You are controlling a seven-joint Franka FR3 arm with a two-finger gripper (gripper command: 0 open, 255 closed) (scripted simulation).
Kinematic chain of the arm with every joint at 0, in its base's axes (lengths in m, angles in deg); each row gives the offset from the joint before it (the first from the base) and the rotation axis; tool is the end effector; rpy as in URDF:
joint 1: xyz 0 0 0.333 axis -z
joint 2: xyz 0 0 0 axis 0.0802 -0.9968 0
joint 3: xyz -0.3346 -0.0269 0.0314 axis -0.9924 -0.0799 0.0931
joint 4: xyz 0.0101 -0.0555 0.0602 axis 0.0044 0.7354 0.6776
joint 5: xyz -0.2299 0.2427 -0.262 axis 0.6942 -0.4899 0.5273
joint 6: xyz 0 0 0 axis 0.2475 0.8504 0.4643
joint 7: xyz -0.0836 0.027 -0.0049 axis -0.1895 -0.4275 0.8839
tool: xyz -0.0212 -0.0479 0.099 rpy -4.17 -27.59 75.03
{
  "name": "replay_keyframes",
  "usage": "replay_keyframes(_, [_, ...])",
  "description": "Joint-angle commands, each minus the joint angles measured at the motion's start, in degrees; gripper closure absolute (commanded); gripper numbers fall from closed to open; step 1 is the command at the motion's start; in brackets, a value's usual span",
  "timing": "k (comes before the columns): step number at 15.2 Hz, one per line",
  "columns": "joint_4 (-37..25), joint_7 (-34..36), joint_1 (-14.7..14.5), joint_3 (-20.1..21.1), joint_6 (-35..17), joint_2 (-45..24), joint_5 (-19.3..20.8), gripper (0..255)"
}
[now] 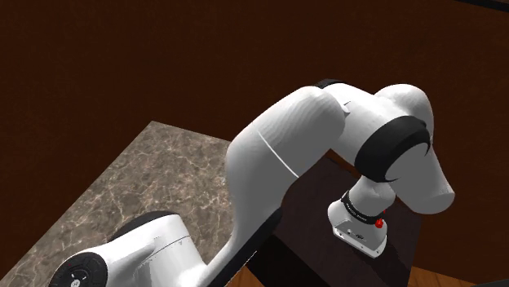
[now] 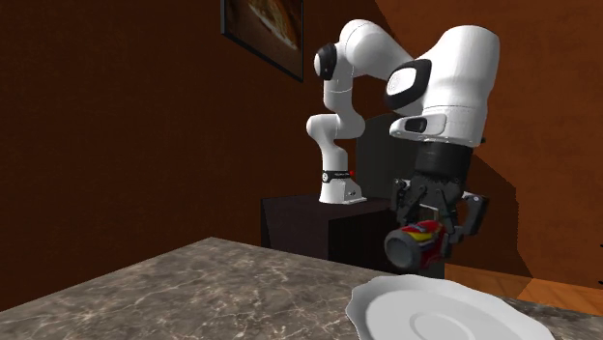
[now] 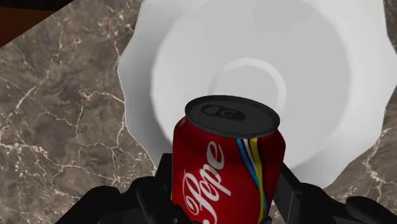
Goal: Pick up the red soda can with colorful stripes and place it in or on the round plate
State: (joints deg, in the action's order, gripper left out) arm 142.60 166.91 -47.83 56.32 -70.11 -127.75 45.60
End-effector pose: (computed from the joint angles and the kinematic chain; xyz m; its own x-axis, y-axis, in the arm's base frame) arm 0.3354 0.6534 0.1936 0.9873 0.0272 0.1568 0.0086 -0.9930 0.1182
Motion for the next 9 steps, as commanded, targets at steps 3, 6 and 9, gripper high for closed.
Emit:
replay_keyframes(3, [-5.8,1.4,-2.6,0.0,2.0,-4.1,0.1,255])
replay_keyframes(6, [-6.1,1.8,-2.8,-0.4,0.8,-5.7,0.5,255])
replay_keyframes(9, [-6.6,2.2,-3.0,-0.8,-0.3,-7.4,0.9,255])
